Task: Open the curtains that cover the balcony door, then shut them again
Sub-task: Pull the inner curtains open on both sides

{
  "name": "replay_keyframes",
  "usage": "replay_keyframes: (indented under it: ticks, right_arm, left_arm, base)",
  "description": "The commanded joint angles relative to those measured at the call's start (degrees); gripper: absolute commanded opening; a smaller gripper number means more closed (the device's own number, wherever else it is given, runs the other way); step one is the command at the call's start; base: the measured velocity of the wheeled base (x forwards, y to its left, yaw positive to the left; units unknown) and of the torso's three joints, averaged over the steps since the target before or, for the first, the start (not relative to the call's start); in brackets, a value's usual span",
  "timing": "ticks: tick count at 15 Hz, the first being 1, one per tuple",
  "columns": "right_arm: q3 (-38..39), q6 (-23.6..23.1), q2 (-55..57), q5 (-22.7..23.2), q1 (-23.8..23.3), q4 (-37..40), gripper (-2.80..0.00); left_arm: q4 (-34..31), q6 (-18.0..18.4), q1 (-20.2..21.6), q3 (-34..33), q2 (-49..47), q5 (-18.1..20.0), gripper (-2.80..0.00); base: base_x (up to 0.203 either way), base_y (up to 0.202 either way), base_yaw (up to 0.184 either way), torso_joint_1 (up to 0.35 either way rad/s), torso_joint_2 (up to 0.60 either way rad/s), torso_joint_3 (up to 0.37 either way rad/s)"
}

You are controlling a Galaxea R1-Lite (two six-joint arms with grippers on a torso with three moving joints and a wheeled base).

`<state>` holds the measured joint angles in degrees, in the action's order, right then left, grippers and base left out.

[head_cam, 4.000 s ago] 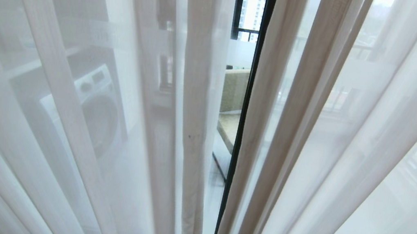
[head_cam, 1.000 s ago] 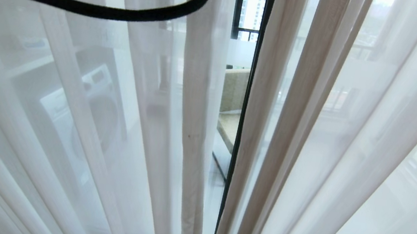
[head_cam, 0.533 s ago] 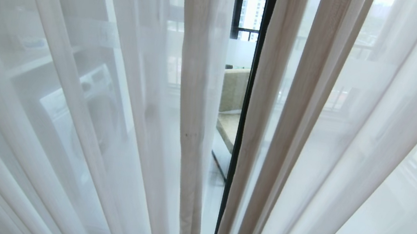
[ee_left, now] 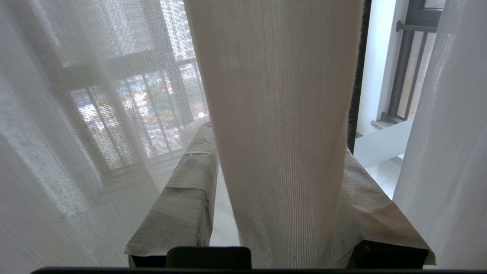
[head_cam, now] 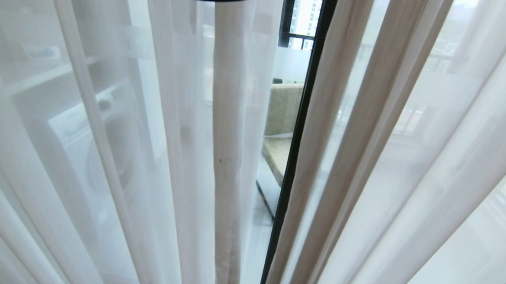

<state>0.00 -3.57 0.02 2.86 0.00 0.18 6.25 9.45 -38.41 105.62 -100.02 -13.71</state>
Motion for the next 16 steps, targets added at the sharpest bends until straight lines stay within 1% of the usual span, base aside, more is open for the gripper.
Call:
replay_keyframes:
  ticks: [1,3,7,10,11,13,16]
  right_arm:
    - [0.00,-0.03,-0.02,0.04,0.00,-0.01,-2.80]
    - [0.00,-0.03,-0.02,0.04,0.00,-0.01,-2.80]
    - [0.00,-0.03,-0.02,0.04,0.00,-0.01,-2.80]
    - [0.00,-0.03,-0.02,0.04,0.00,-0.01,-2.80]
    - [0.00,-0.03,-0.02,0.04,0.00,-0.01,-2.80]
    - [0.00,-0.03,-0.02,0.04,0.00,-0.01,-2.80]
    - [0.00,-0.03,-0.02,0.04,0.00,-0.01,-2.80]
  left_arm:
    - [0.08,0.04,0.27,-0.06,0.09,-0.17,-2.80]
    - [0.08,0.37,0.86,-0.38,0.16,-0.26,-2.80]
    - [0.08,2.94,3.29,-0.60,0.46,-0.45,-2.80]
    - [0.08,3.03,4.93,-2.03,1.67,-1.56,-2.80]
    - [0.08,3.06,6.36,-2.87,2.32,-1.64,-2.80]
    - [0.57,3.04,10.65,-4.65,4.13,-1.52,-2.80]
    - [3.47,2.55,17.23,-6.65,6.19,-1.25,-2.80]
  base:
    - [0.000,0.000,0.000,0.000,0.00,0.000]
    - [0.000,0.000,0.000,0.000,0.00,0.000]
    - [0.000,0.000,0.000,0.000,0.00,0.000]
    - [0.000,0.000,0.000,0.000,0.00,0.000]
    - [0.000,0.000,0.000,0.000,0.00,0.000]
    - [0.000,0.000,0.000,0.000,0.00,0.000]
    - [0.000,0.000,0.000,0.000,0.00,0.000]
